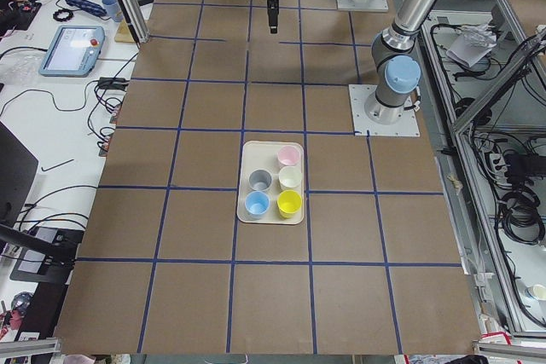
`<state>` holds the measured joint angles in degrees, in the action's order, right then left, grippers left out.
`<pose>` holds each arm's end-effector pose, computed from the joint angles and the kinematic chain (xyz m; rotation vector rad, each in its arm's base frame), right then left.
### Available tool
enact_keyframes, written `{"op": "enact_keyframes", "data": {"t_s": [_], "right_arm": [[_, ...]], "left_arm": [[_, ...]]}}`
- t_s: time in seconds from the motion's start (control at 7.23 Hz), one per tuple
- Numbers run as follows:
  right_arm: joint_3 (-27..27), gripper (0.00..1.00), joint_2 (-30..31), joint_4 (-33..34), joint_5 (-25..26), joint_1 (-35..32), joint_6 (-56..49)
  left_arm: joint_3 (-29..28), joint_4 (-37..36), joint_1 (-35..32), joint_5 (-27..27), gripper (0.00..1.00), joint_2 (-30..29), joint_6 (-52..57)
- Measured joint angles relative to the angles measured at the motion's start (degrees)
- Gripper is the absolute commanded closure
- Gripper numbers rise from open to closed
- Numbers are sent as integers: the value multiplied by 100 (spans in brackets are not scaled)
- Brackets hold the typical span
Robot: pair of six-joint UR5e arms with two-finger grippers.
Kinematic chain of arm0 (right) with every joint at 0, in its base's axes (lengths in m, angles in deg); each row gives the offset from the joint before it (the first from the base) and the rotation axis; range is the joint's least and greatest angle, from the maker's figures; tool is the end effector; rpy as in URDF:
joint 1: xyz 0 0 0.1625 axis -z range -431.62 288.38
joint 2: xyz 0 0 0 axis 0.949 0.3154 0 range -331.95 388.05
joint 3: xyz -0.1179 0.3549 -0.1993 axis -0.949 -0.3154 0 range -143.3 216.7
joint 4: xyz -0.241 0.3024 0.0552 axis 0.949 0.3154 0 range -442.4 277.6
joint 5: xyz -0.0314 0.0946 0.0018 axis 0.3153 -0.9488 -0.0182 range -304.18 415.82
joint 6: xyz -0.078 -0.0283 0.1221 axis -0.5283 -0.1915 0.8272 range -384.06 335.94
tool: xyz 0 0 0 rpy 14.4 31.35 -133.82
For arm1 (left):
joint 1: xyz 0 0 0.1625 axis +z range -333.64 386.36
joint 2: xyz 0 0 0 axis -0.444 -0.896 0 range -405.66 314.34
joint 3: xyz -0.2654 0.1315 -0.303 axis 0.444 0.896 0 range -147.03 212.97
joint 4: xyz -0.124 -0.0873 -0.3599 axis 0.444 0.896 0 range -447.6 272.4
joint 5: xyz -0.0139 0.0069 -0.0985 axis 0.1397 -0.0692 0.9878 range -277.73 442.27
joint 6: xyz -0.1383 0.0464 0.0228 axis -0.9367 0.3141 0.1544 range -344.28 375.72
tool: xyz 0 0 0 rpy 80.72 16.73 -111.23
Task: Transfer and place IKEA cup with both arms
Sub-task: 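Lower the right gripper around the light blue cup and close it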
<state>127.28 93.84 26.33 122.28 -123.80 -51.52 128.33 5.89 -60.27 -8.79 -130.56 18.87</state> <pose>-0.2111 -0.5854 0.2499 0.2768 2.7195 -0.1853 -0.1056 -0.4263 0.4291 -0.0051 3.1251 0.1037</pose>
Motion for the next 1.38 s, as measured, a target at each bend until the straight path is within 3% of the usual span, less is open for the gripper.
{"op": "enact_keyframes", "data": {"t_s": [0.14, 0.28, 0.69, 1.11, 1.25, 1.38], "right_arm": [[97, 18, 0, 129, -47, -1, -7], [162, 21, -2, 245, -61, -2, -18], [186, 8, 6, 460, -88, -2, -33], [158, 10, 7, 584, -103, -9, -16], [166, 21, 5, 609, -105, -10, -15], [179, 40, 2, 620, -106, -11, -14]], "left_arm": [[-1, 2, 3, 25, 0, 1, -31], [-3, 0, 4, 44, 0, 2, -58], [-4, -6, 6, 61, 0, 0, -71], [-4, -17, 9, 60, 0, 0, -12], [-1, -36, 12, 58, 0, 0, 2], [-1, -45, 13, 60, 0, 0, -8]]}}
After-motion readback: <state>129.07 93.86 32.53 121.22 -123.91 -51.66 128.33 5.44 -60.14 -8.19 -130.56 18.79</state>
